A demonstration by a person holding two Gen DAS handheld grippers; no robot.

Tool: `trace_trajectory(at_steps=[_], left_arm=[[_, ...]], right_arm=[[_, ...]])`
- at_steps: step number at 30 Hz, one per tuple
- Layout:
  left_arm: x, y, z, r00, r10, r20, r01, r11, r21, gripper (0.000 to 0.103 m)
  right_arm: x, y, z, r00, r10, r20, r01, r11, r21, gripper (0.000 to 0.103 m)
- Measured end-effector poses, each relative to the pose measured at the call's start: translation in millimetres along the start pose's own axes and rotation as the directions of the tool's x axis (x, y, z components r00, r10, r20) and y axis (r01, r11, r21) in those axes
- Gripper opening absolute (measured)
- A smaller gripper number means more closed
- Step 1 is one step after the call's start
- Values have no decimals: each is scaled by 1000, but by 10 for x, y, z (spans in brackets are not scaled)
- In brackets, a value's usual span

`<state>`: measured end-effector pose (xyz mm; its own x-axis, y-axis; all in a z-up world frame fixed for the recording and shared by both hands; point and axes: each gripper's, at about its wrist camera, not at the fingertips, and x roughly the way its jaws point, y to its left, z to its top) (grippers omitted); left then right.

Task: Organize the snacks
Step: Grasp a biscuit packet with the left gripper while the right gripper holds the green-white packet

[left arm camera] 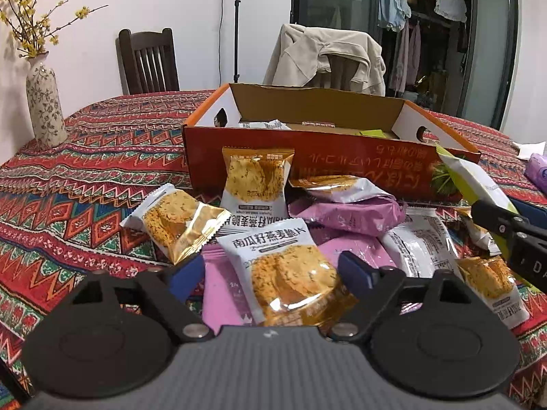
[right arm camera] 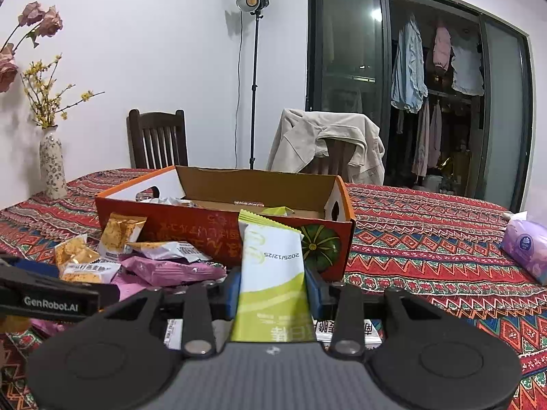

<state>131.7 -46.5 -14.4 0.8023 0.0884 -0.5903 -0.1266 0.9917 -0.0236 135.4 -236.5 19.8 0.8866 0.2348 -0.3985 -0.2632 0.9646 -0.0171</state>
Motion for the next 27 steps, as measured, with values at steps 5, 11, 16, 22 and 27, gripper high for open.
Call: trace_trajectory(at_steps=[5, 11, 16, 22, 27], left_arm=[[-45, 79, -9, 1000, 1, 12, -1, 1000, -13, 62], [-93, 149, -27, 1000, -7, 26, 8, 1000, -11, 60], [-132, 189, -22, 999, -21, 39, 22, 1000, -13, 60], [-265, 213, 24, 995, -36, 92, 36, 999, -1, 59], [-353, 238, 130, 990, -44, 132, 42, 999, 14, 59]], right_arm=[[-7, -8, -2, 1000, -2, 3, 2, 1000, 1, 38], [-4, -5, -2, 1000, -10, 0, 10, 1000, 3, 38], [0, -1, -1, 1000, -17, -3, 17, 1000, 5, 38], [13, 26, 7, 1000, -19, 1, 19, 1000, -5, 38], [-46, 38, 18, 999, -15, 42, 15, 1000, -9, 38]])
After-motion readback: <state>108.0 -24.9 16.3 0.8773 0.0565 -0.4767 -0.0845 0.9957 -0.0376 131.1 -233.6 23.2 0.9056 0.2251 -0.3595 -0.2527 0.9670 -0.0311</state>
